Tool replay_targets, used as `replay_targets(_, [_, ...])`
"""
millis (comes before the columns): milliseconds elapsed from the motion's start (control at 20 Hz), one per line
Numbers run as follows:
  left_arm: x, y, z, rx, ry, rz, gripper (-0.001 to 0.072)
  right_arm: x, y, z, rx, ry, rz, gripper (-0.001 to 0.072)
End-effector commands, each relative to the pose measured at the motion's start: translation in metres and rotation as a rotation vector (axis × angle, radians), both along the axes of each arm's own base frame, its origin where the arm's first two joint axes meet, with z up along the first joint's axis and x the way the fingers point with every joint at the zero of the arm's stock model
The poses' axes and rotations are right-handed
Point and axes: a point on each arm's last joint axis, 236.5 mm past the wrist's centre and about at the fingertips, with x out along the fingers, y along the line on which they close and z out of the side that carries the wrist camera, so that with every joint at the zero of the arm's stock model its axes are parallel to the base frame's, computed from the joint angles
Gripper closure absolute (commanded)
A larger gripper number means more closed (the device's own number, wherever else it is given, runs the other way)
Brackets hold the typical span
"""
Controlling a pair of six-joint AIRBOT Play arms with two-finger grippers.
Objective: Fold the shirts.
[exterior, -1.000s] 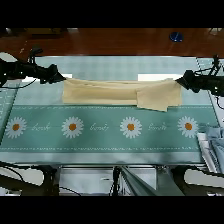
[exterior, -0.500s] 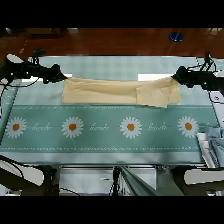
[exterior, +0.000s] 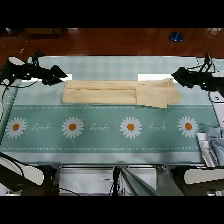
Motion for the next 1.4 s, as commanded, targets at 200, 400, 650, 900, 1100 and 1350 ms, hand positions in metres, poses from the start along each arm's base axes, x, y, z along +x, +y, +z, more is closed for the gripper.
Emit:
replay_targets(200, [-0.008, 0.083, 0.118, 0.047, -0.179, 0.087, 0.0189, -0.069, -0.089, 0.030, -0.311, 0.213, 0.058, 0.0130])
replay_targets(400, [-0.029, 0.057, 0.127, 0.026, -0.139, -0.006, 0.0259, -0.117, -0.065, -0.016, -0.128, 0.416, 0.220, 0.0108])
replay_targets(650, [-0.038, 0.033, 0.117, 0.032, -0.093, -0.086, 0.0257, -0.086, -0.036, -0.025, 0.078, 0.312, 0.212, 0.0108])
replay_targets(900, [-0.043, 0.020, 0.116, 0.027, -0.078, -0.123, 0.0222, -0.077, -0.009, -0.055, 0.203, 0.325, 0.245, 0.0108])
replay_targets(1100, [-0.045, 0.014, 0.114, 0.035, -0.070, -0.142, 0.0167, -0.069, 0.038, -0.083, 0.206, 0.339, 0.339, 0.0108])
replay_targets(1350, [-0.048, 0.008, 0.113, 0.034, -0.060, -0.163, 0.0167, -0.047, 0.080, -0.081, 0.157, 0.285, 0.402, 0.0688])
